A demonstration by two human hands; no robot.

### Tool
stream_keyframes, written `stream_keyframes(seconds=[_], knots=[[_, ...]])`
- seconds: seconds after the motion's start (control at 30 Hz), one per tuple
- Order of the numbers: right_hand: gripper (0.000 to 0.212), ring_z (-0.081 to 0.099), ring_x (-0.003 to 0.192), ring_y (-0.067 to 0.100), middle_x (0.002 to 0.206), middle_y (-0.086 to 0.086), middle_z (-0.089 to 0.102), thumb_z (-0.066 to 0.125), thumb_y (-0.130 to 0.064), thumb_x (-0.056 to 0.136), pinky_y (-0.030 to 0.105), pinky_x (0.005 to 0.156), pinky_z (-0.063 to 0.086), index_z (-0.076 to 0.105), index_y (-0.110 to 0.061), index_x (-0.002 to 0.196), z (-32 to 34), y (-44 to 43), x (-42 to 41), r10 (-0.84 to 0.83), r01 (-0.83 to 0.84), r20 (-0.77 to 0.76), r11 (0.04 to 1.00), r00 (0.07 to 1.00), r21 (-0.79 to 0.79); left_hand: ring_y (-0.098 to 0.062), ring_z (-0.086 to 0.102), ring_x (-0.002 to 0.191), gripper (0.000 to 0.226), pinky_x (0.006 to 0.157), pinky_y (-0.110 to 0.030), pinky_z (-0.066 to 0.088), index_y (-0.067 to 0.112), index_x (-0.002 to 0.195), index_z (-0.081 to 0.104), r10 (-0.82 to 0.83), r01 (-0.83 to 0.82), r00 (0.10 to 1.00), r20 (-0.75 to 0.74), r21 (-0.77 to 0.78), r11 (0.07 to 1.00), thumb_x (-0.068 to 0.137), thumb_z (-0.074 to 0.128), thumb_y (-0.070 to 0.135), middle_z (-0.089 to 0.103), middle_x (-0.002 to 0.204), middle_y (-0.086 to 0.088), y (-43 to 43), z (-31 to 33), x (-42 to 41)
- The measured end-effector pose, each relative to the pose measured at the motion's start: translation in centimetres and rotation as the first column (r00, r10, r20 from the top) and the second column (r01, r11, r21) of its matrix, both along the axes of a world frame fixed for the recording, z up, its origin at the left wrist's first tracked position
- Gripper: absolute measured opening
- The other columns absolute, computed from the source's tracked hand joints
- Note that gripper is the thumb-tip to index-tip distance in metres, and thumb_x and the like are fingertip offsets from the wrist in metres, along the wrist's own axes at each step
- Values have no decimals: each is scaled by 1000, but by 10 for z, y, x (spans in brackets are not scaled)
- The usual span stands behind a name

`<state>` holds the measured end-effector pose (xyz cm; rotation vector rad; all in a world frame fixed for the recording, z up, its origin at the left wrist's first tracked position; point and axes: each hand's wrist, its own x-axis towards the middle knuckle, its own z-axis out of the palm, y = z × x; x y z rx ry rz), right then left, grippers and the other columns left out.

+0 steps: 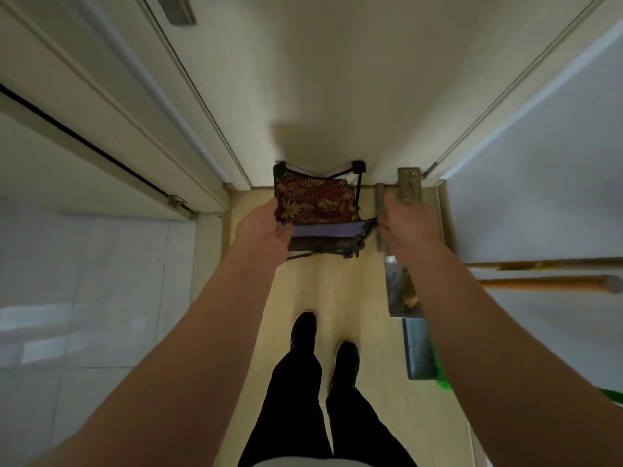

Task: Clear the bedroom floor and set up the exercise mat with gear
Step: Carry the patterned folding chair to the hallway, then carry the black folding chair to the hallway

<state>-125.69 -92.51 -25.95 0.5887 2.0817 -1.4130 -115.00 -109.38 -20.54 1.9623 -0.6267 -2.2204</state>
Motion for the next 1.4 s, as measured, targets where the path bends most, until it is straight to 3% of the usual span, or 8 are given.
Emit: stream_keyframes(seconds=[0.17, 0.27, 0.4, 0.67, 0.83, 0.93, 1.23, 1.4], knots=[[33, 67, 79, 25, 70, 0, 70, 64, -29, 92, 46, 85, 57, 68, -20, 60, 119, 15, 16, -29, -9, -223, 986, 974, -167, -33, 51, 135, 48, 112, -37, 46, -3, 146, 46, -36, 22, 972, -232, -64, 998, 103, 61, 13, 47, 148, -24, 18, 84, 3], [11, 74, 89, 16, 76, -7, 76, 68, -24, 94, 35, 89, 61, 79, -19, 96, 184, 22, 23, -155, 48, -298, 940, 942, -338, -34, 50, 136, 46, 111, -38, 47, -5, 144, 46, -47, 16, 938, -343, -94, 995, 103, 60, 10, 46, 150, -25, 29, 140, 1], [32, 74, 100, 17, 99, 2, 76, 68, -21, 97, 30, 88, 61, 69, -6, 125, 264, 37, 26, -218, 12, -417, 897, 882, -442, -35, 52, 134, 44, 109, -40, 49, -6, 141, 49, -59, -14, 867, -496, -142, 990, 101, 62, 6, 47, 149, -26, 47, 219, -3], [21, 74, 101, 14, 109, 4, 75, 69, -22, 97, 32, 92, 60, 72, -14, 116, 377, 80, 44, -312, -77, -562, 824, 766, -562, -35, 61, 125, 35, 97, -34, 56, -6, 134, 55, -128, -54, 714, -688, -236, 970, 101, 60, 5, 56, 140, -26, 86, 326, -1], [7, 74, 100, 12, 105, 1, 77, 70, -22, 97, 31, 90, 60, 72, -26, 101, 413, 107, 54, -377, -104, -612, 790, 695, -604, -29, 69, 101, 34, 90, -32, 59, -5, 133, 56, -181, -50, 635, -751, -274, 960, 101, 60, 7, 62, 126, -22, 114, 358, -2], [8, 74, 101, 13, 101, 0, 76, 69, -22, 97, 32, 92, 60, 71, -28, 93, 421, 122, 59, -398, -91, -621, 790, 675, -606, -31, 68, 110, 34, 92, -33, 58, -6, 133, 56, -203, -27, 618, -759, -278, 960, 101, 60, 6, 62, 129, -23, 130, 365, -4], [35, 73, 103, 8, 105, -6, 74, 65, -21, 100, 29, 92, 59, 64, -10, 133, 417, 182, 73, -471, 9, -645, 812, 601, -584, -32, 70, 106, 32, 89, -37, 61, -9, 129, 58, -294, 117, 572, -766, -278, 953, 100, 61, 3, 65, 124, -25, 180, 363, -18], [22, 73, 105, 11, 103, -9, 76, 65, -22, 100, 31, 95, 58, 74, -23, 120, 414, 224, 87, -584, 191, -663, 799, 468, -570, -33, 71, 105, 27, 83, -41, 62, -10, 124, 61, -434, 335, 508, -744, -294, 895, 98, 63, 1, 68, 119, -25, 224, 365, -42]])
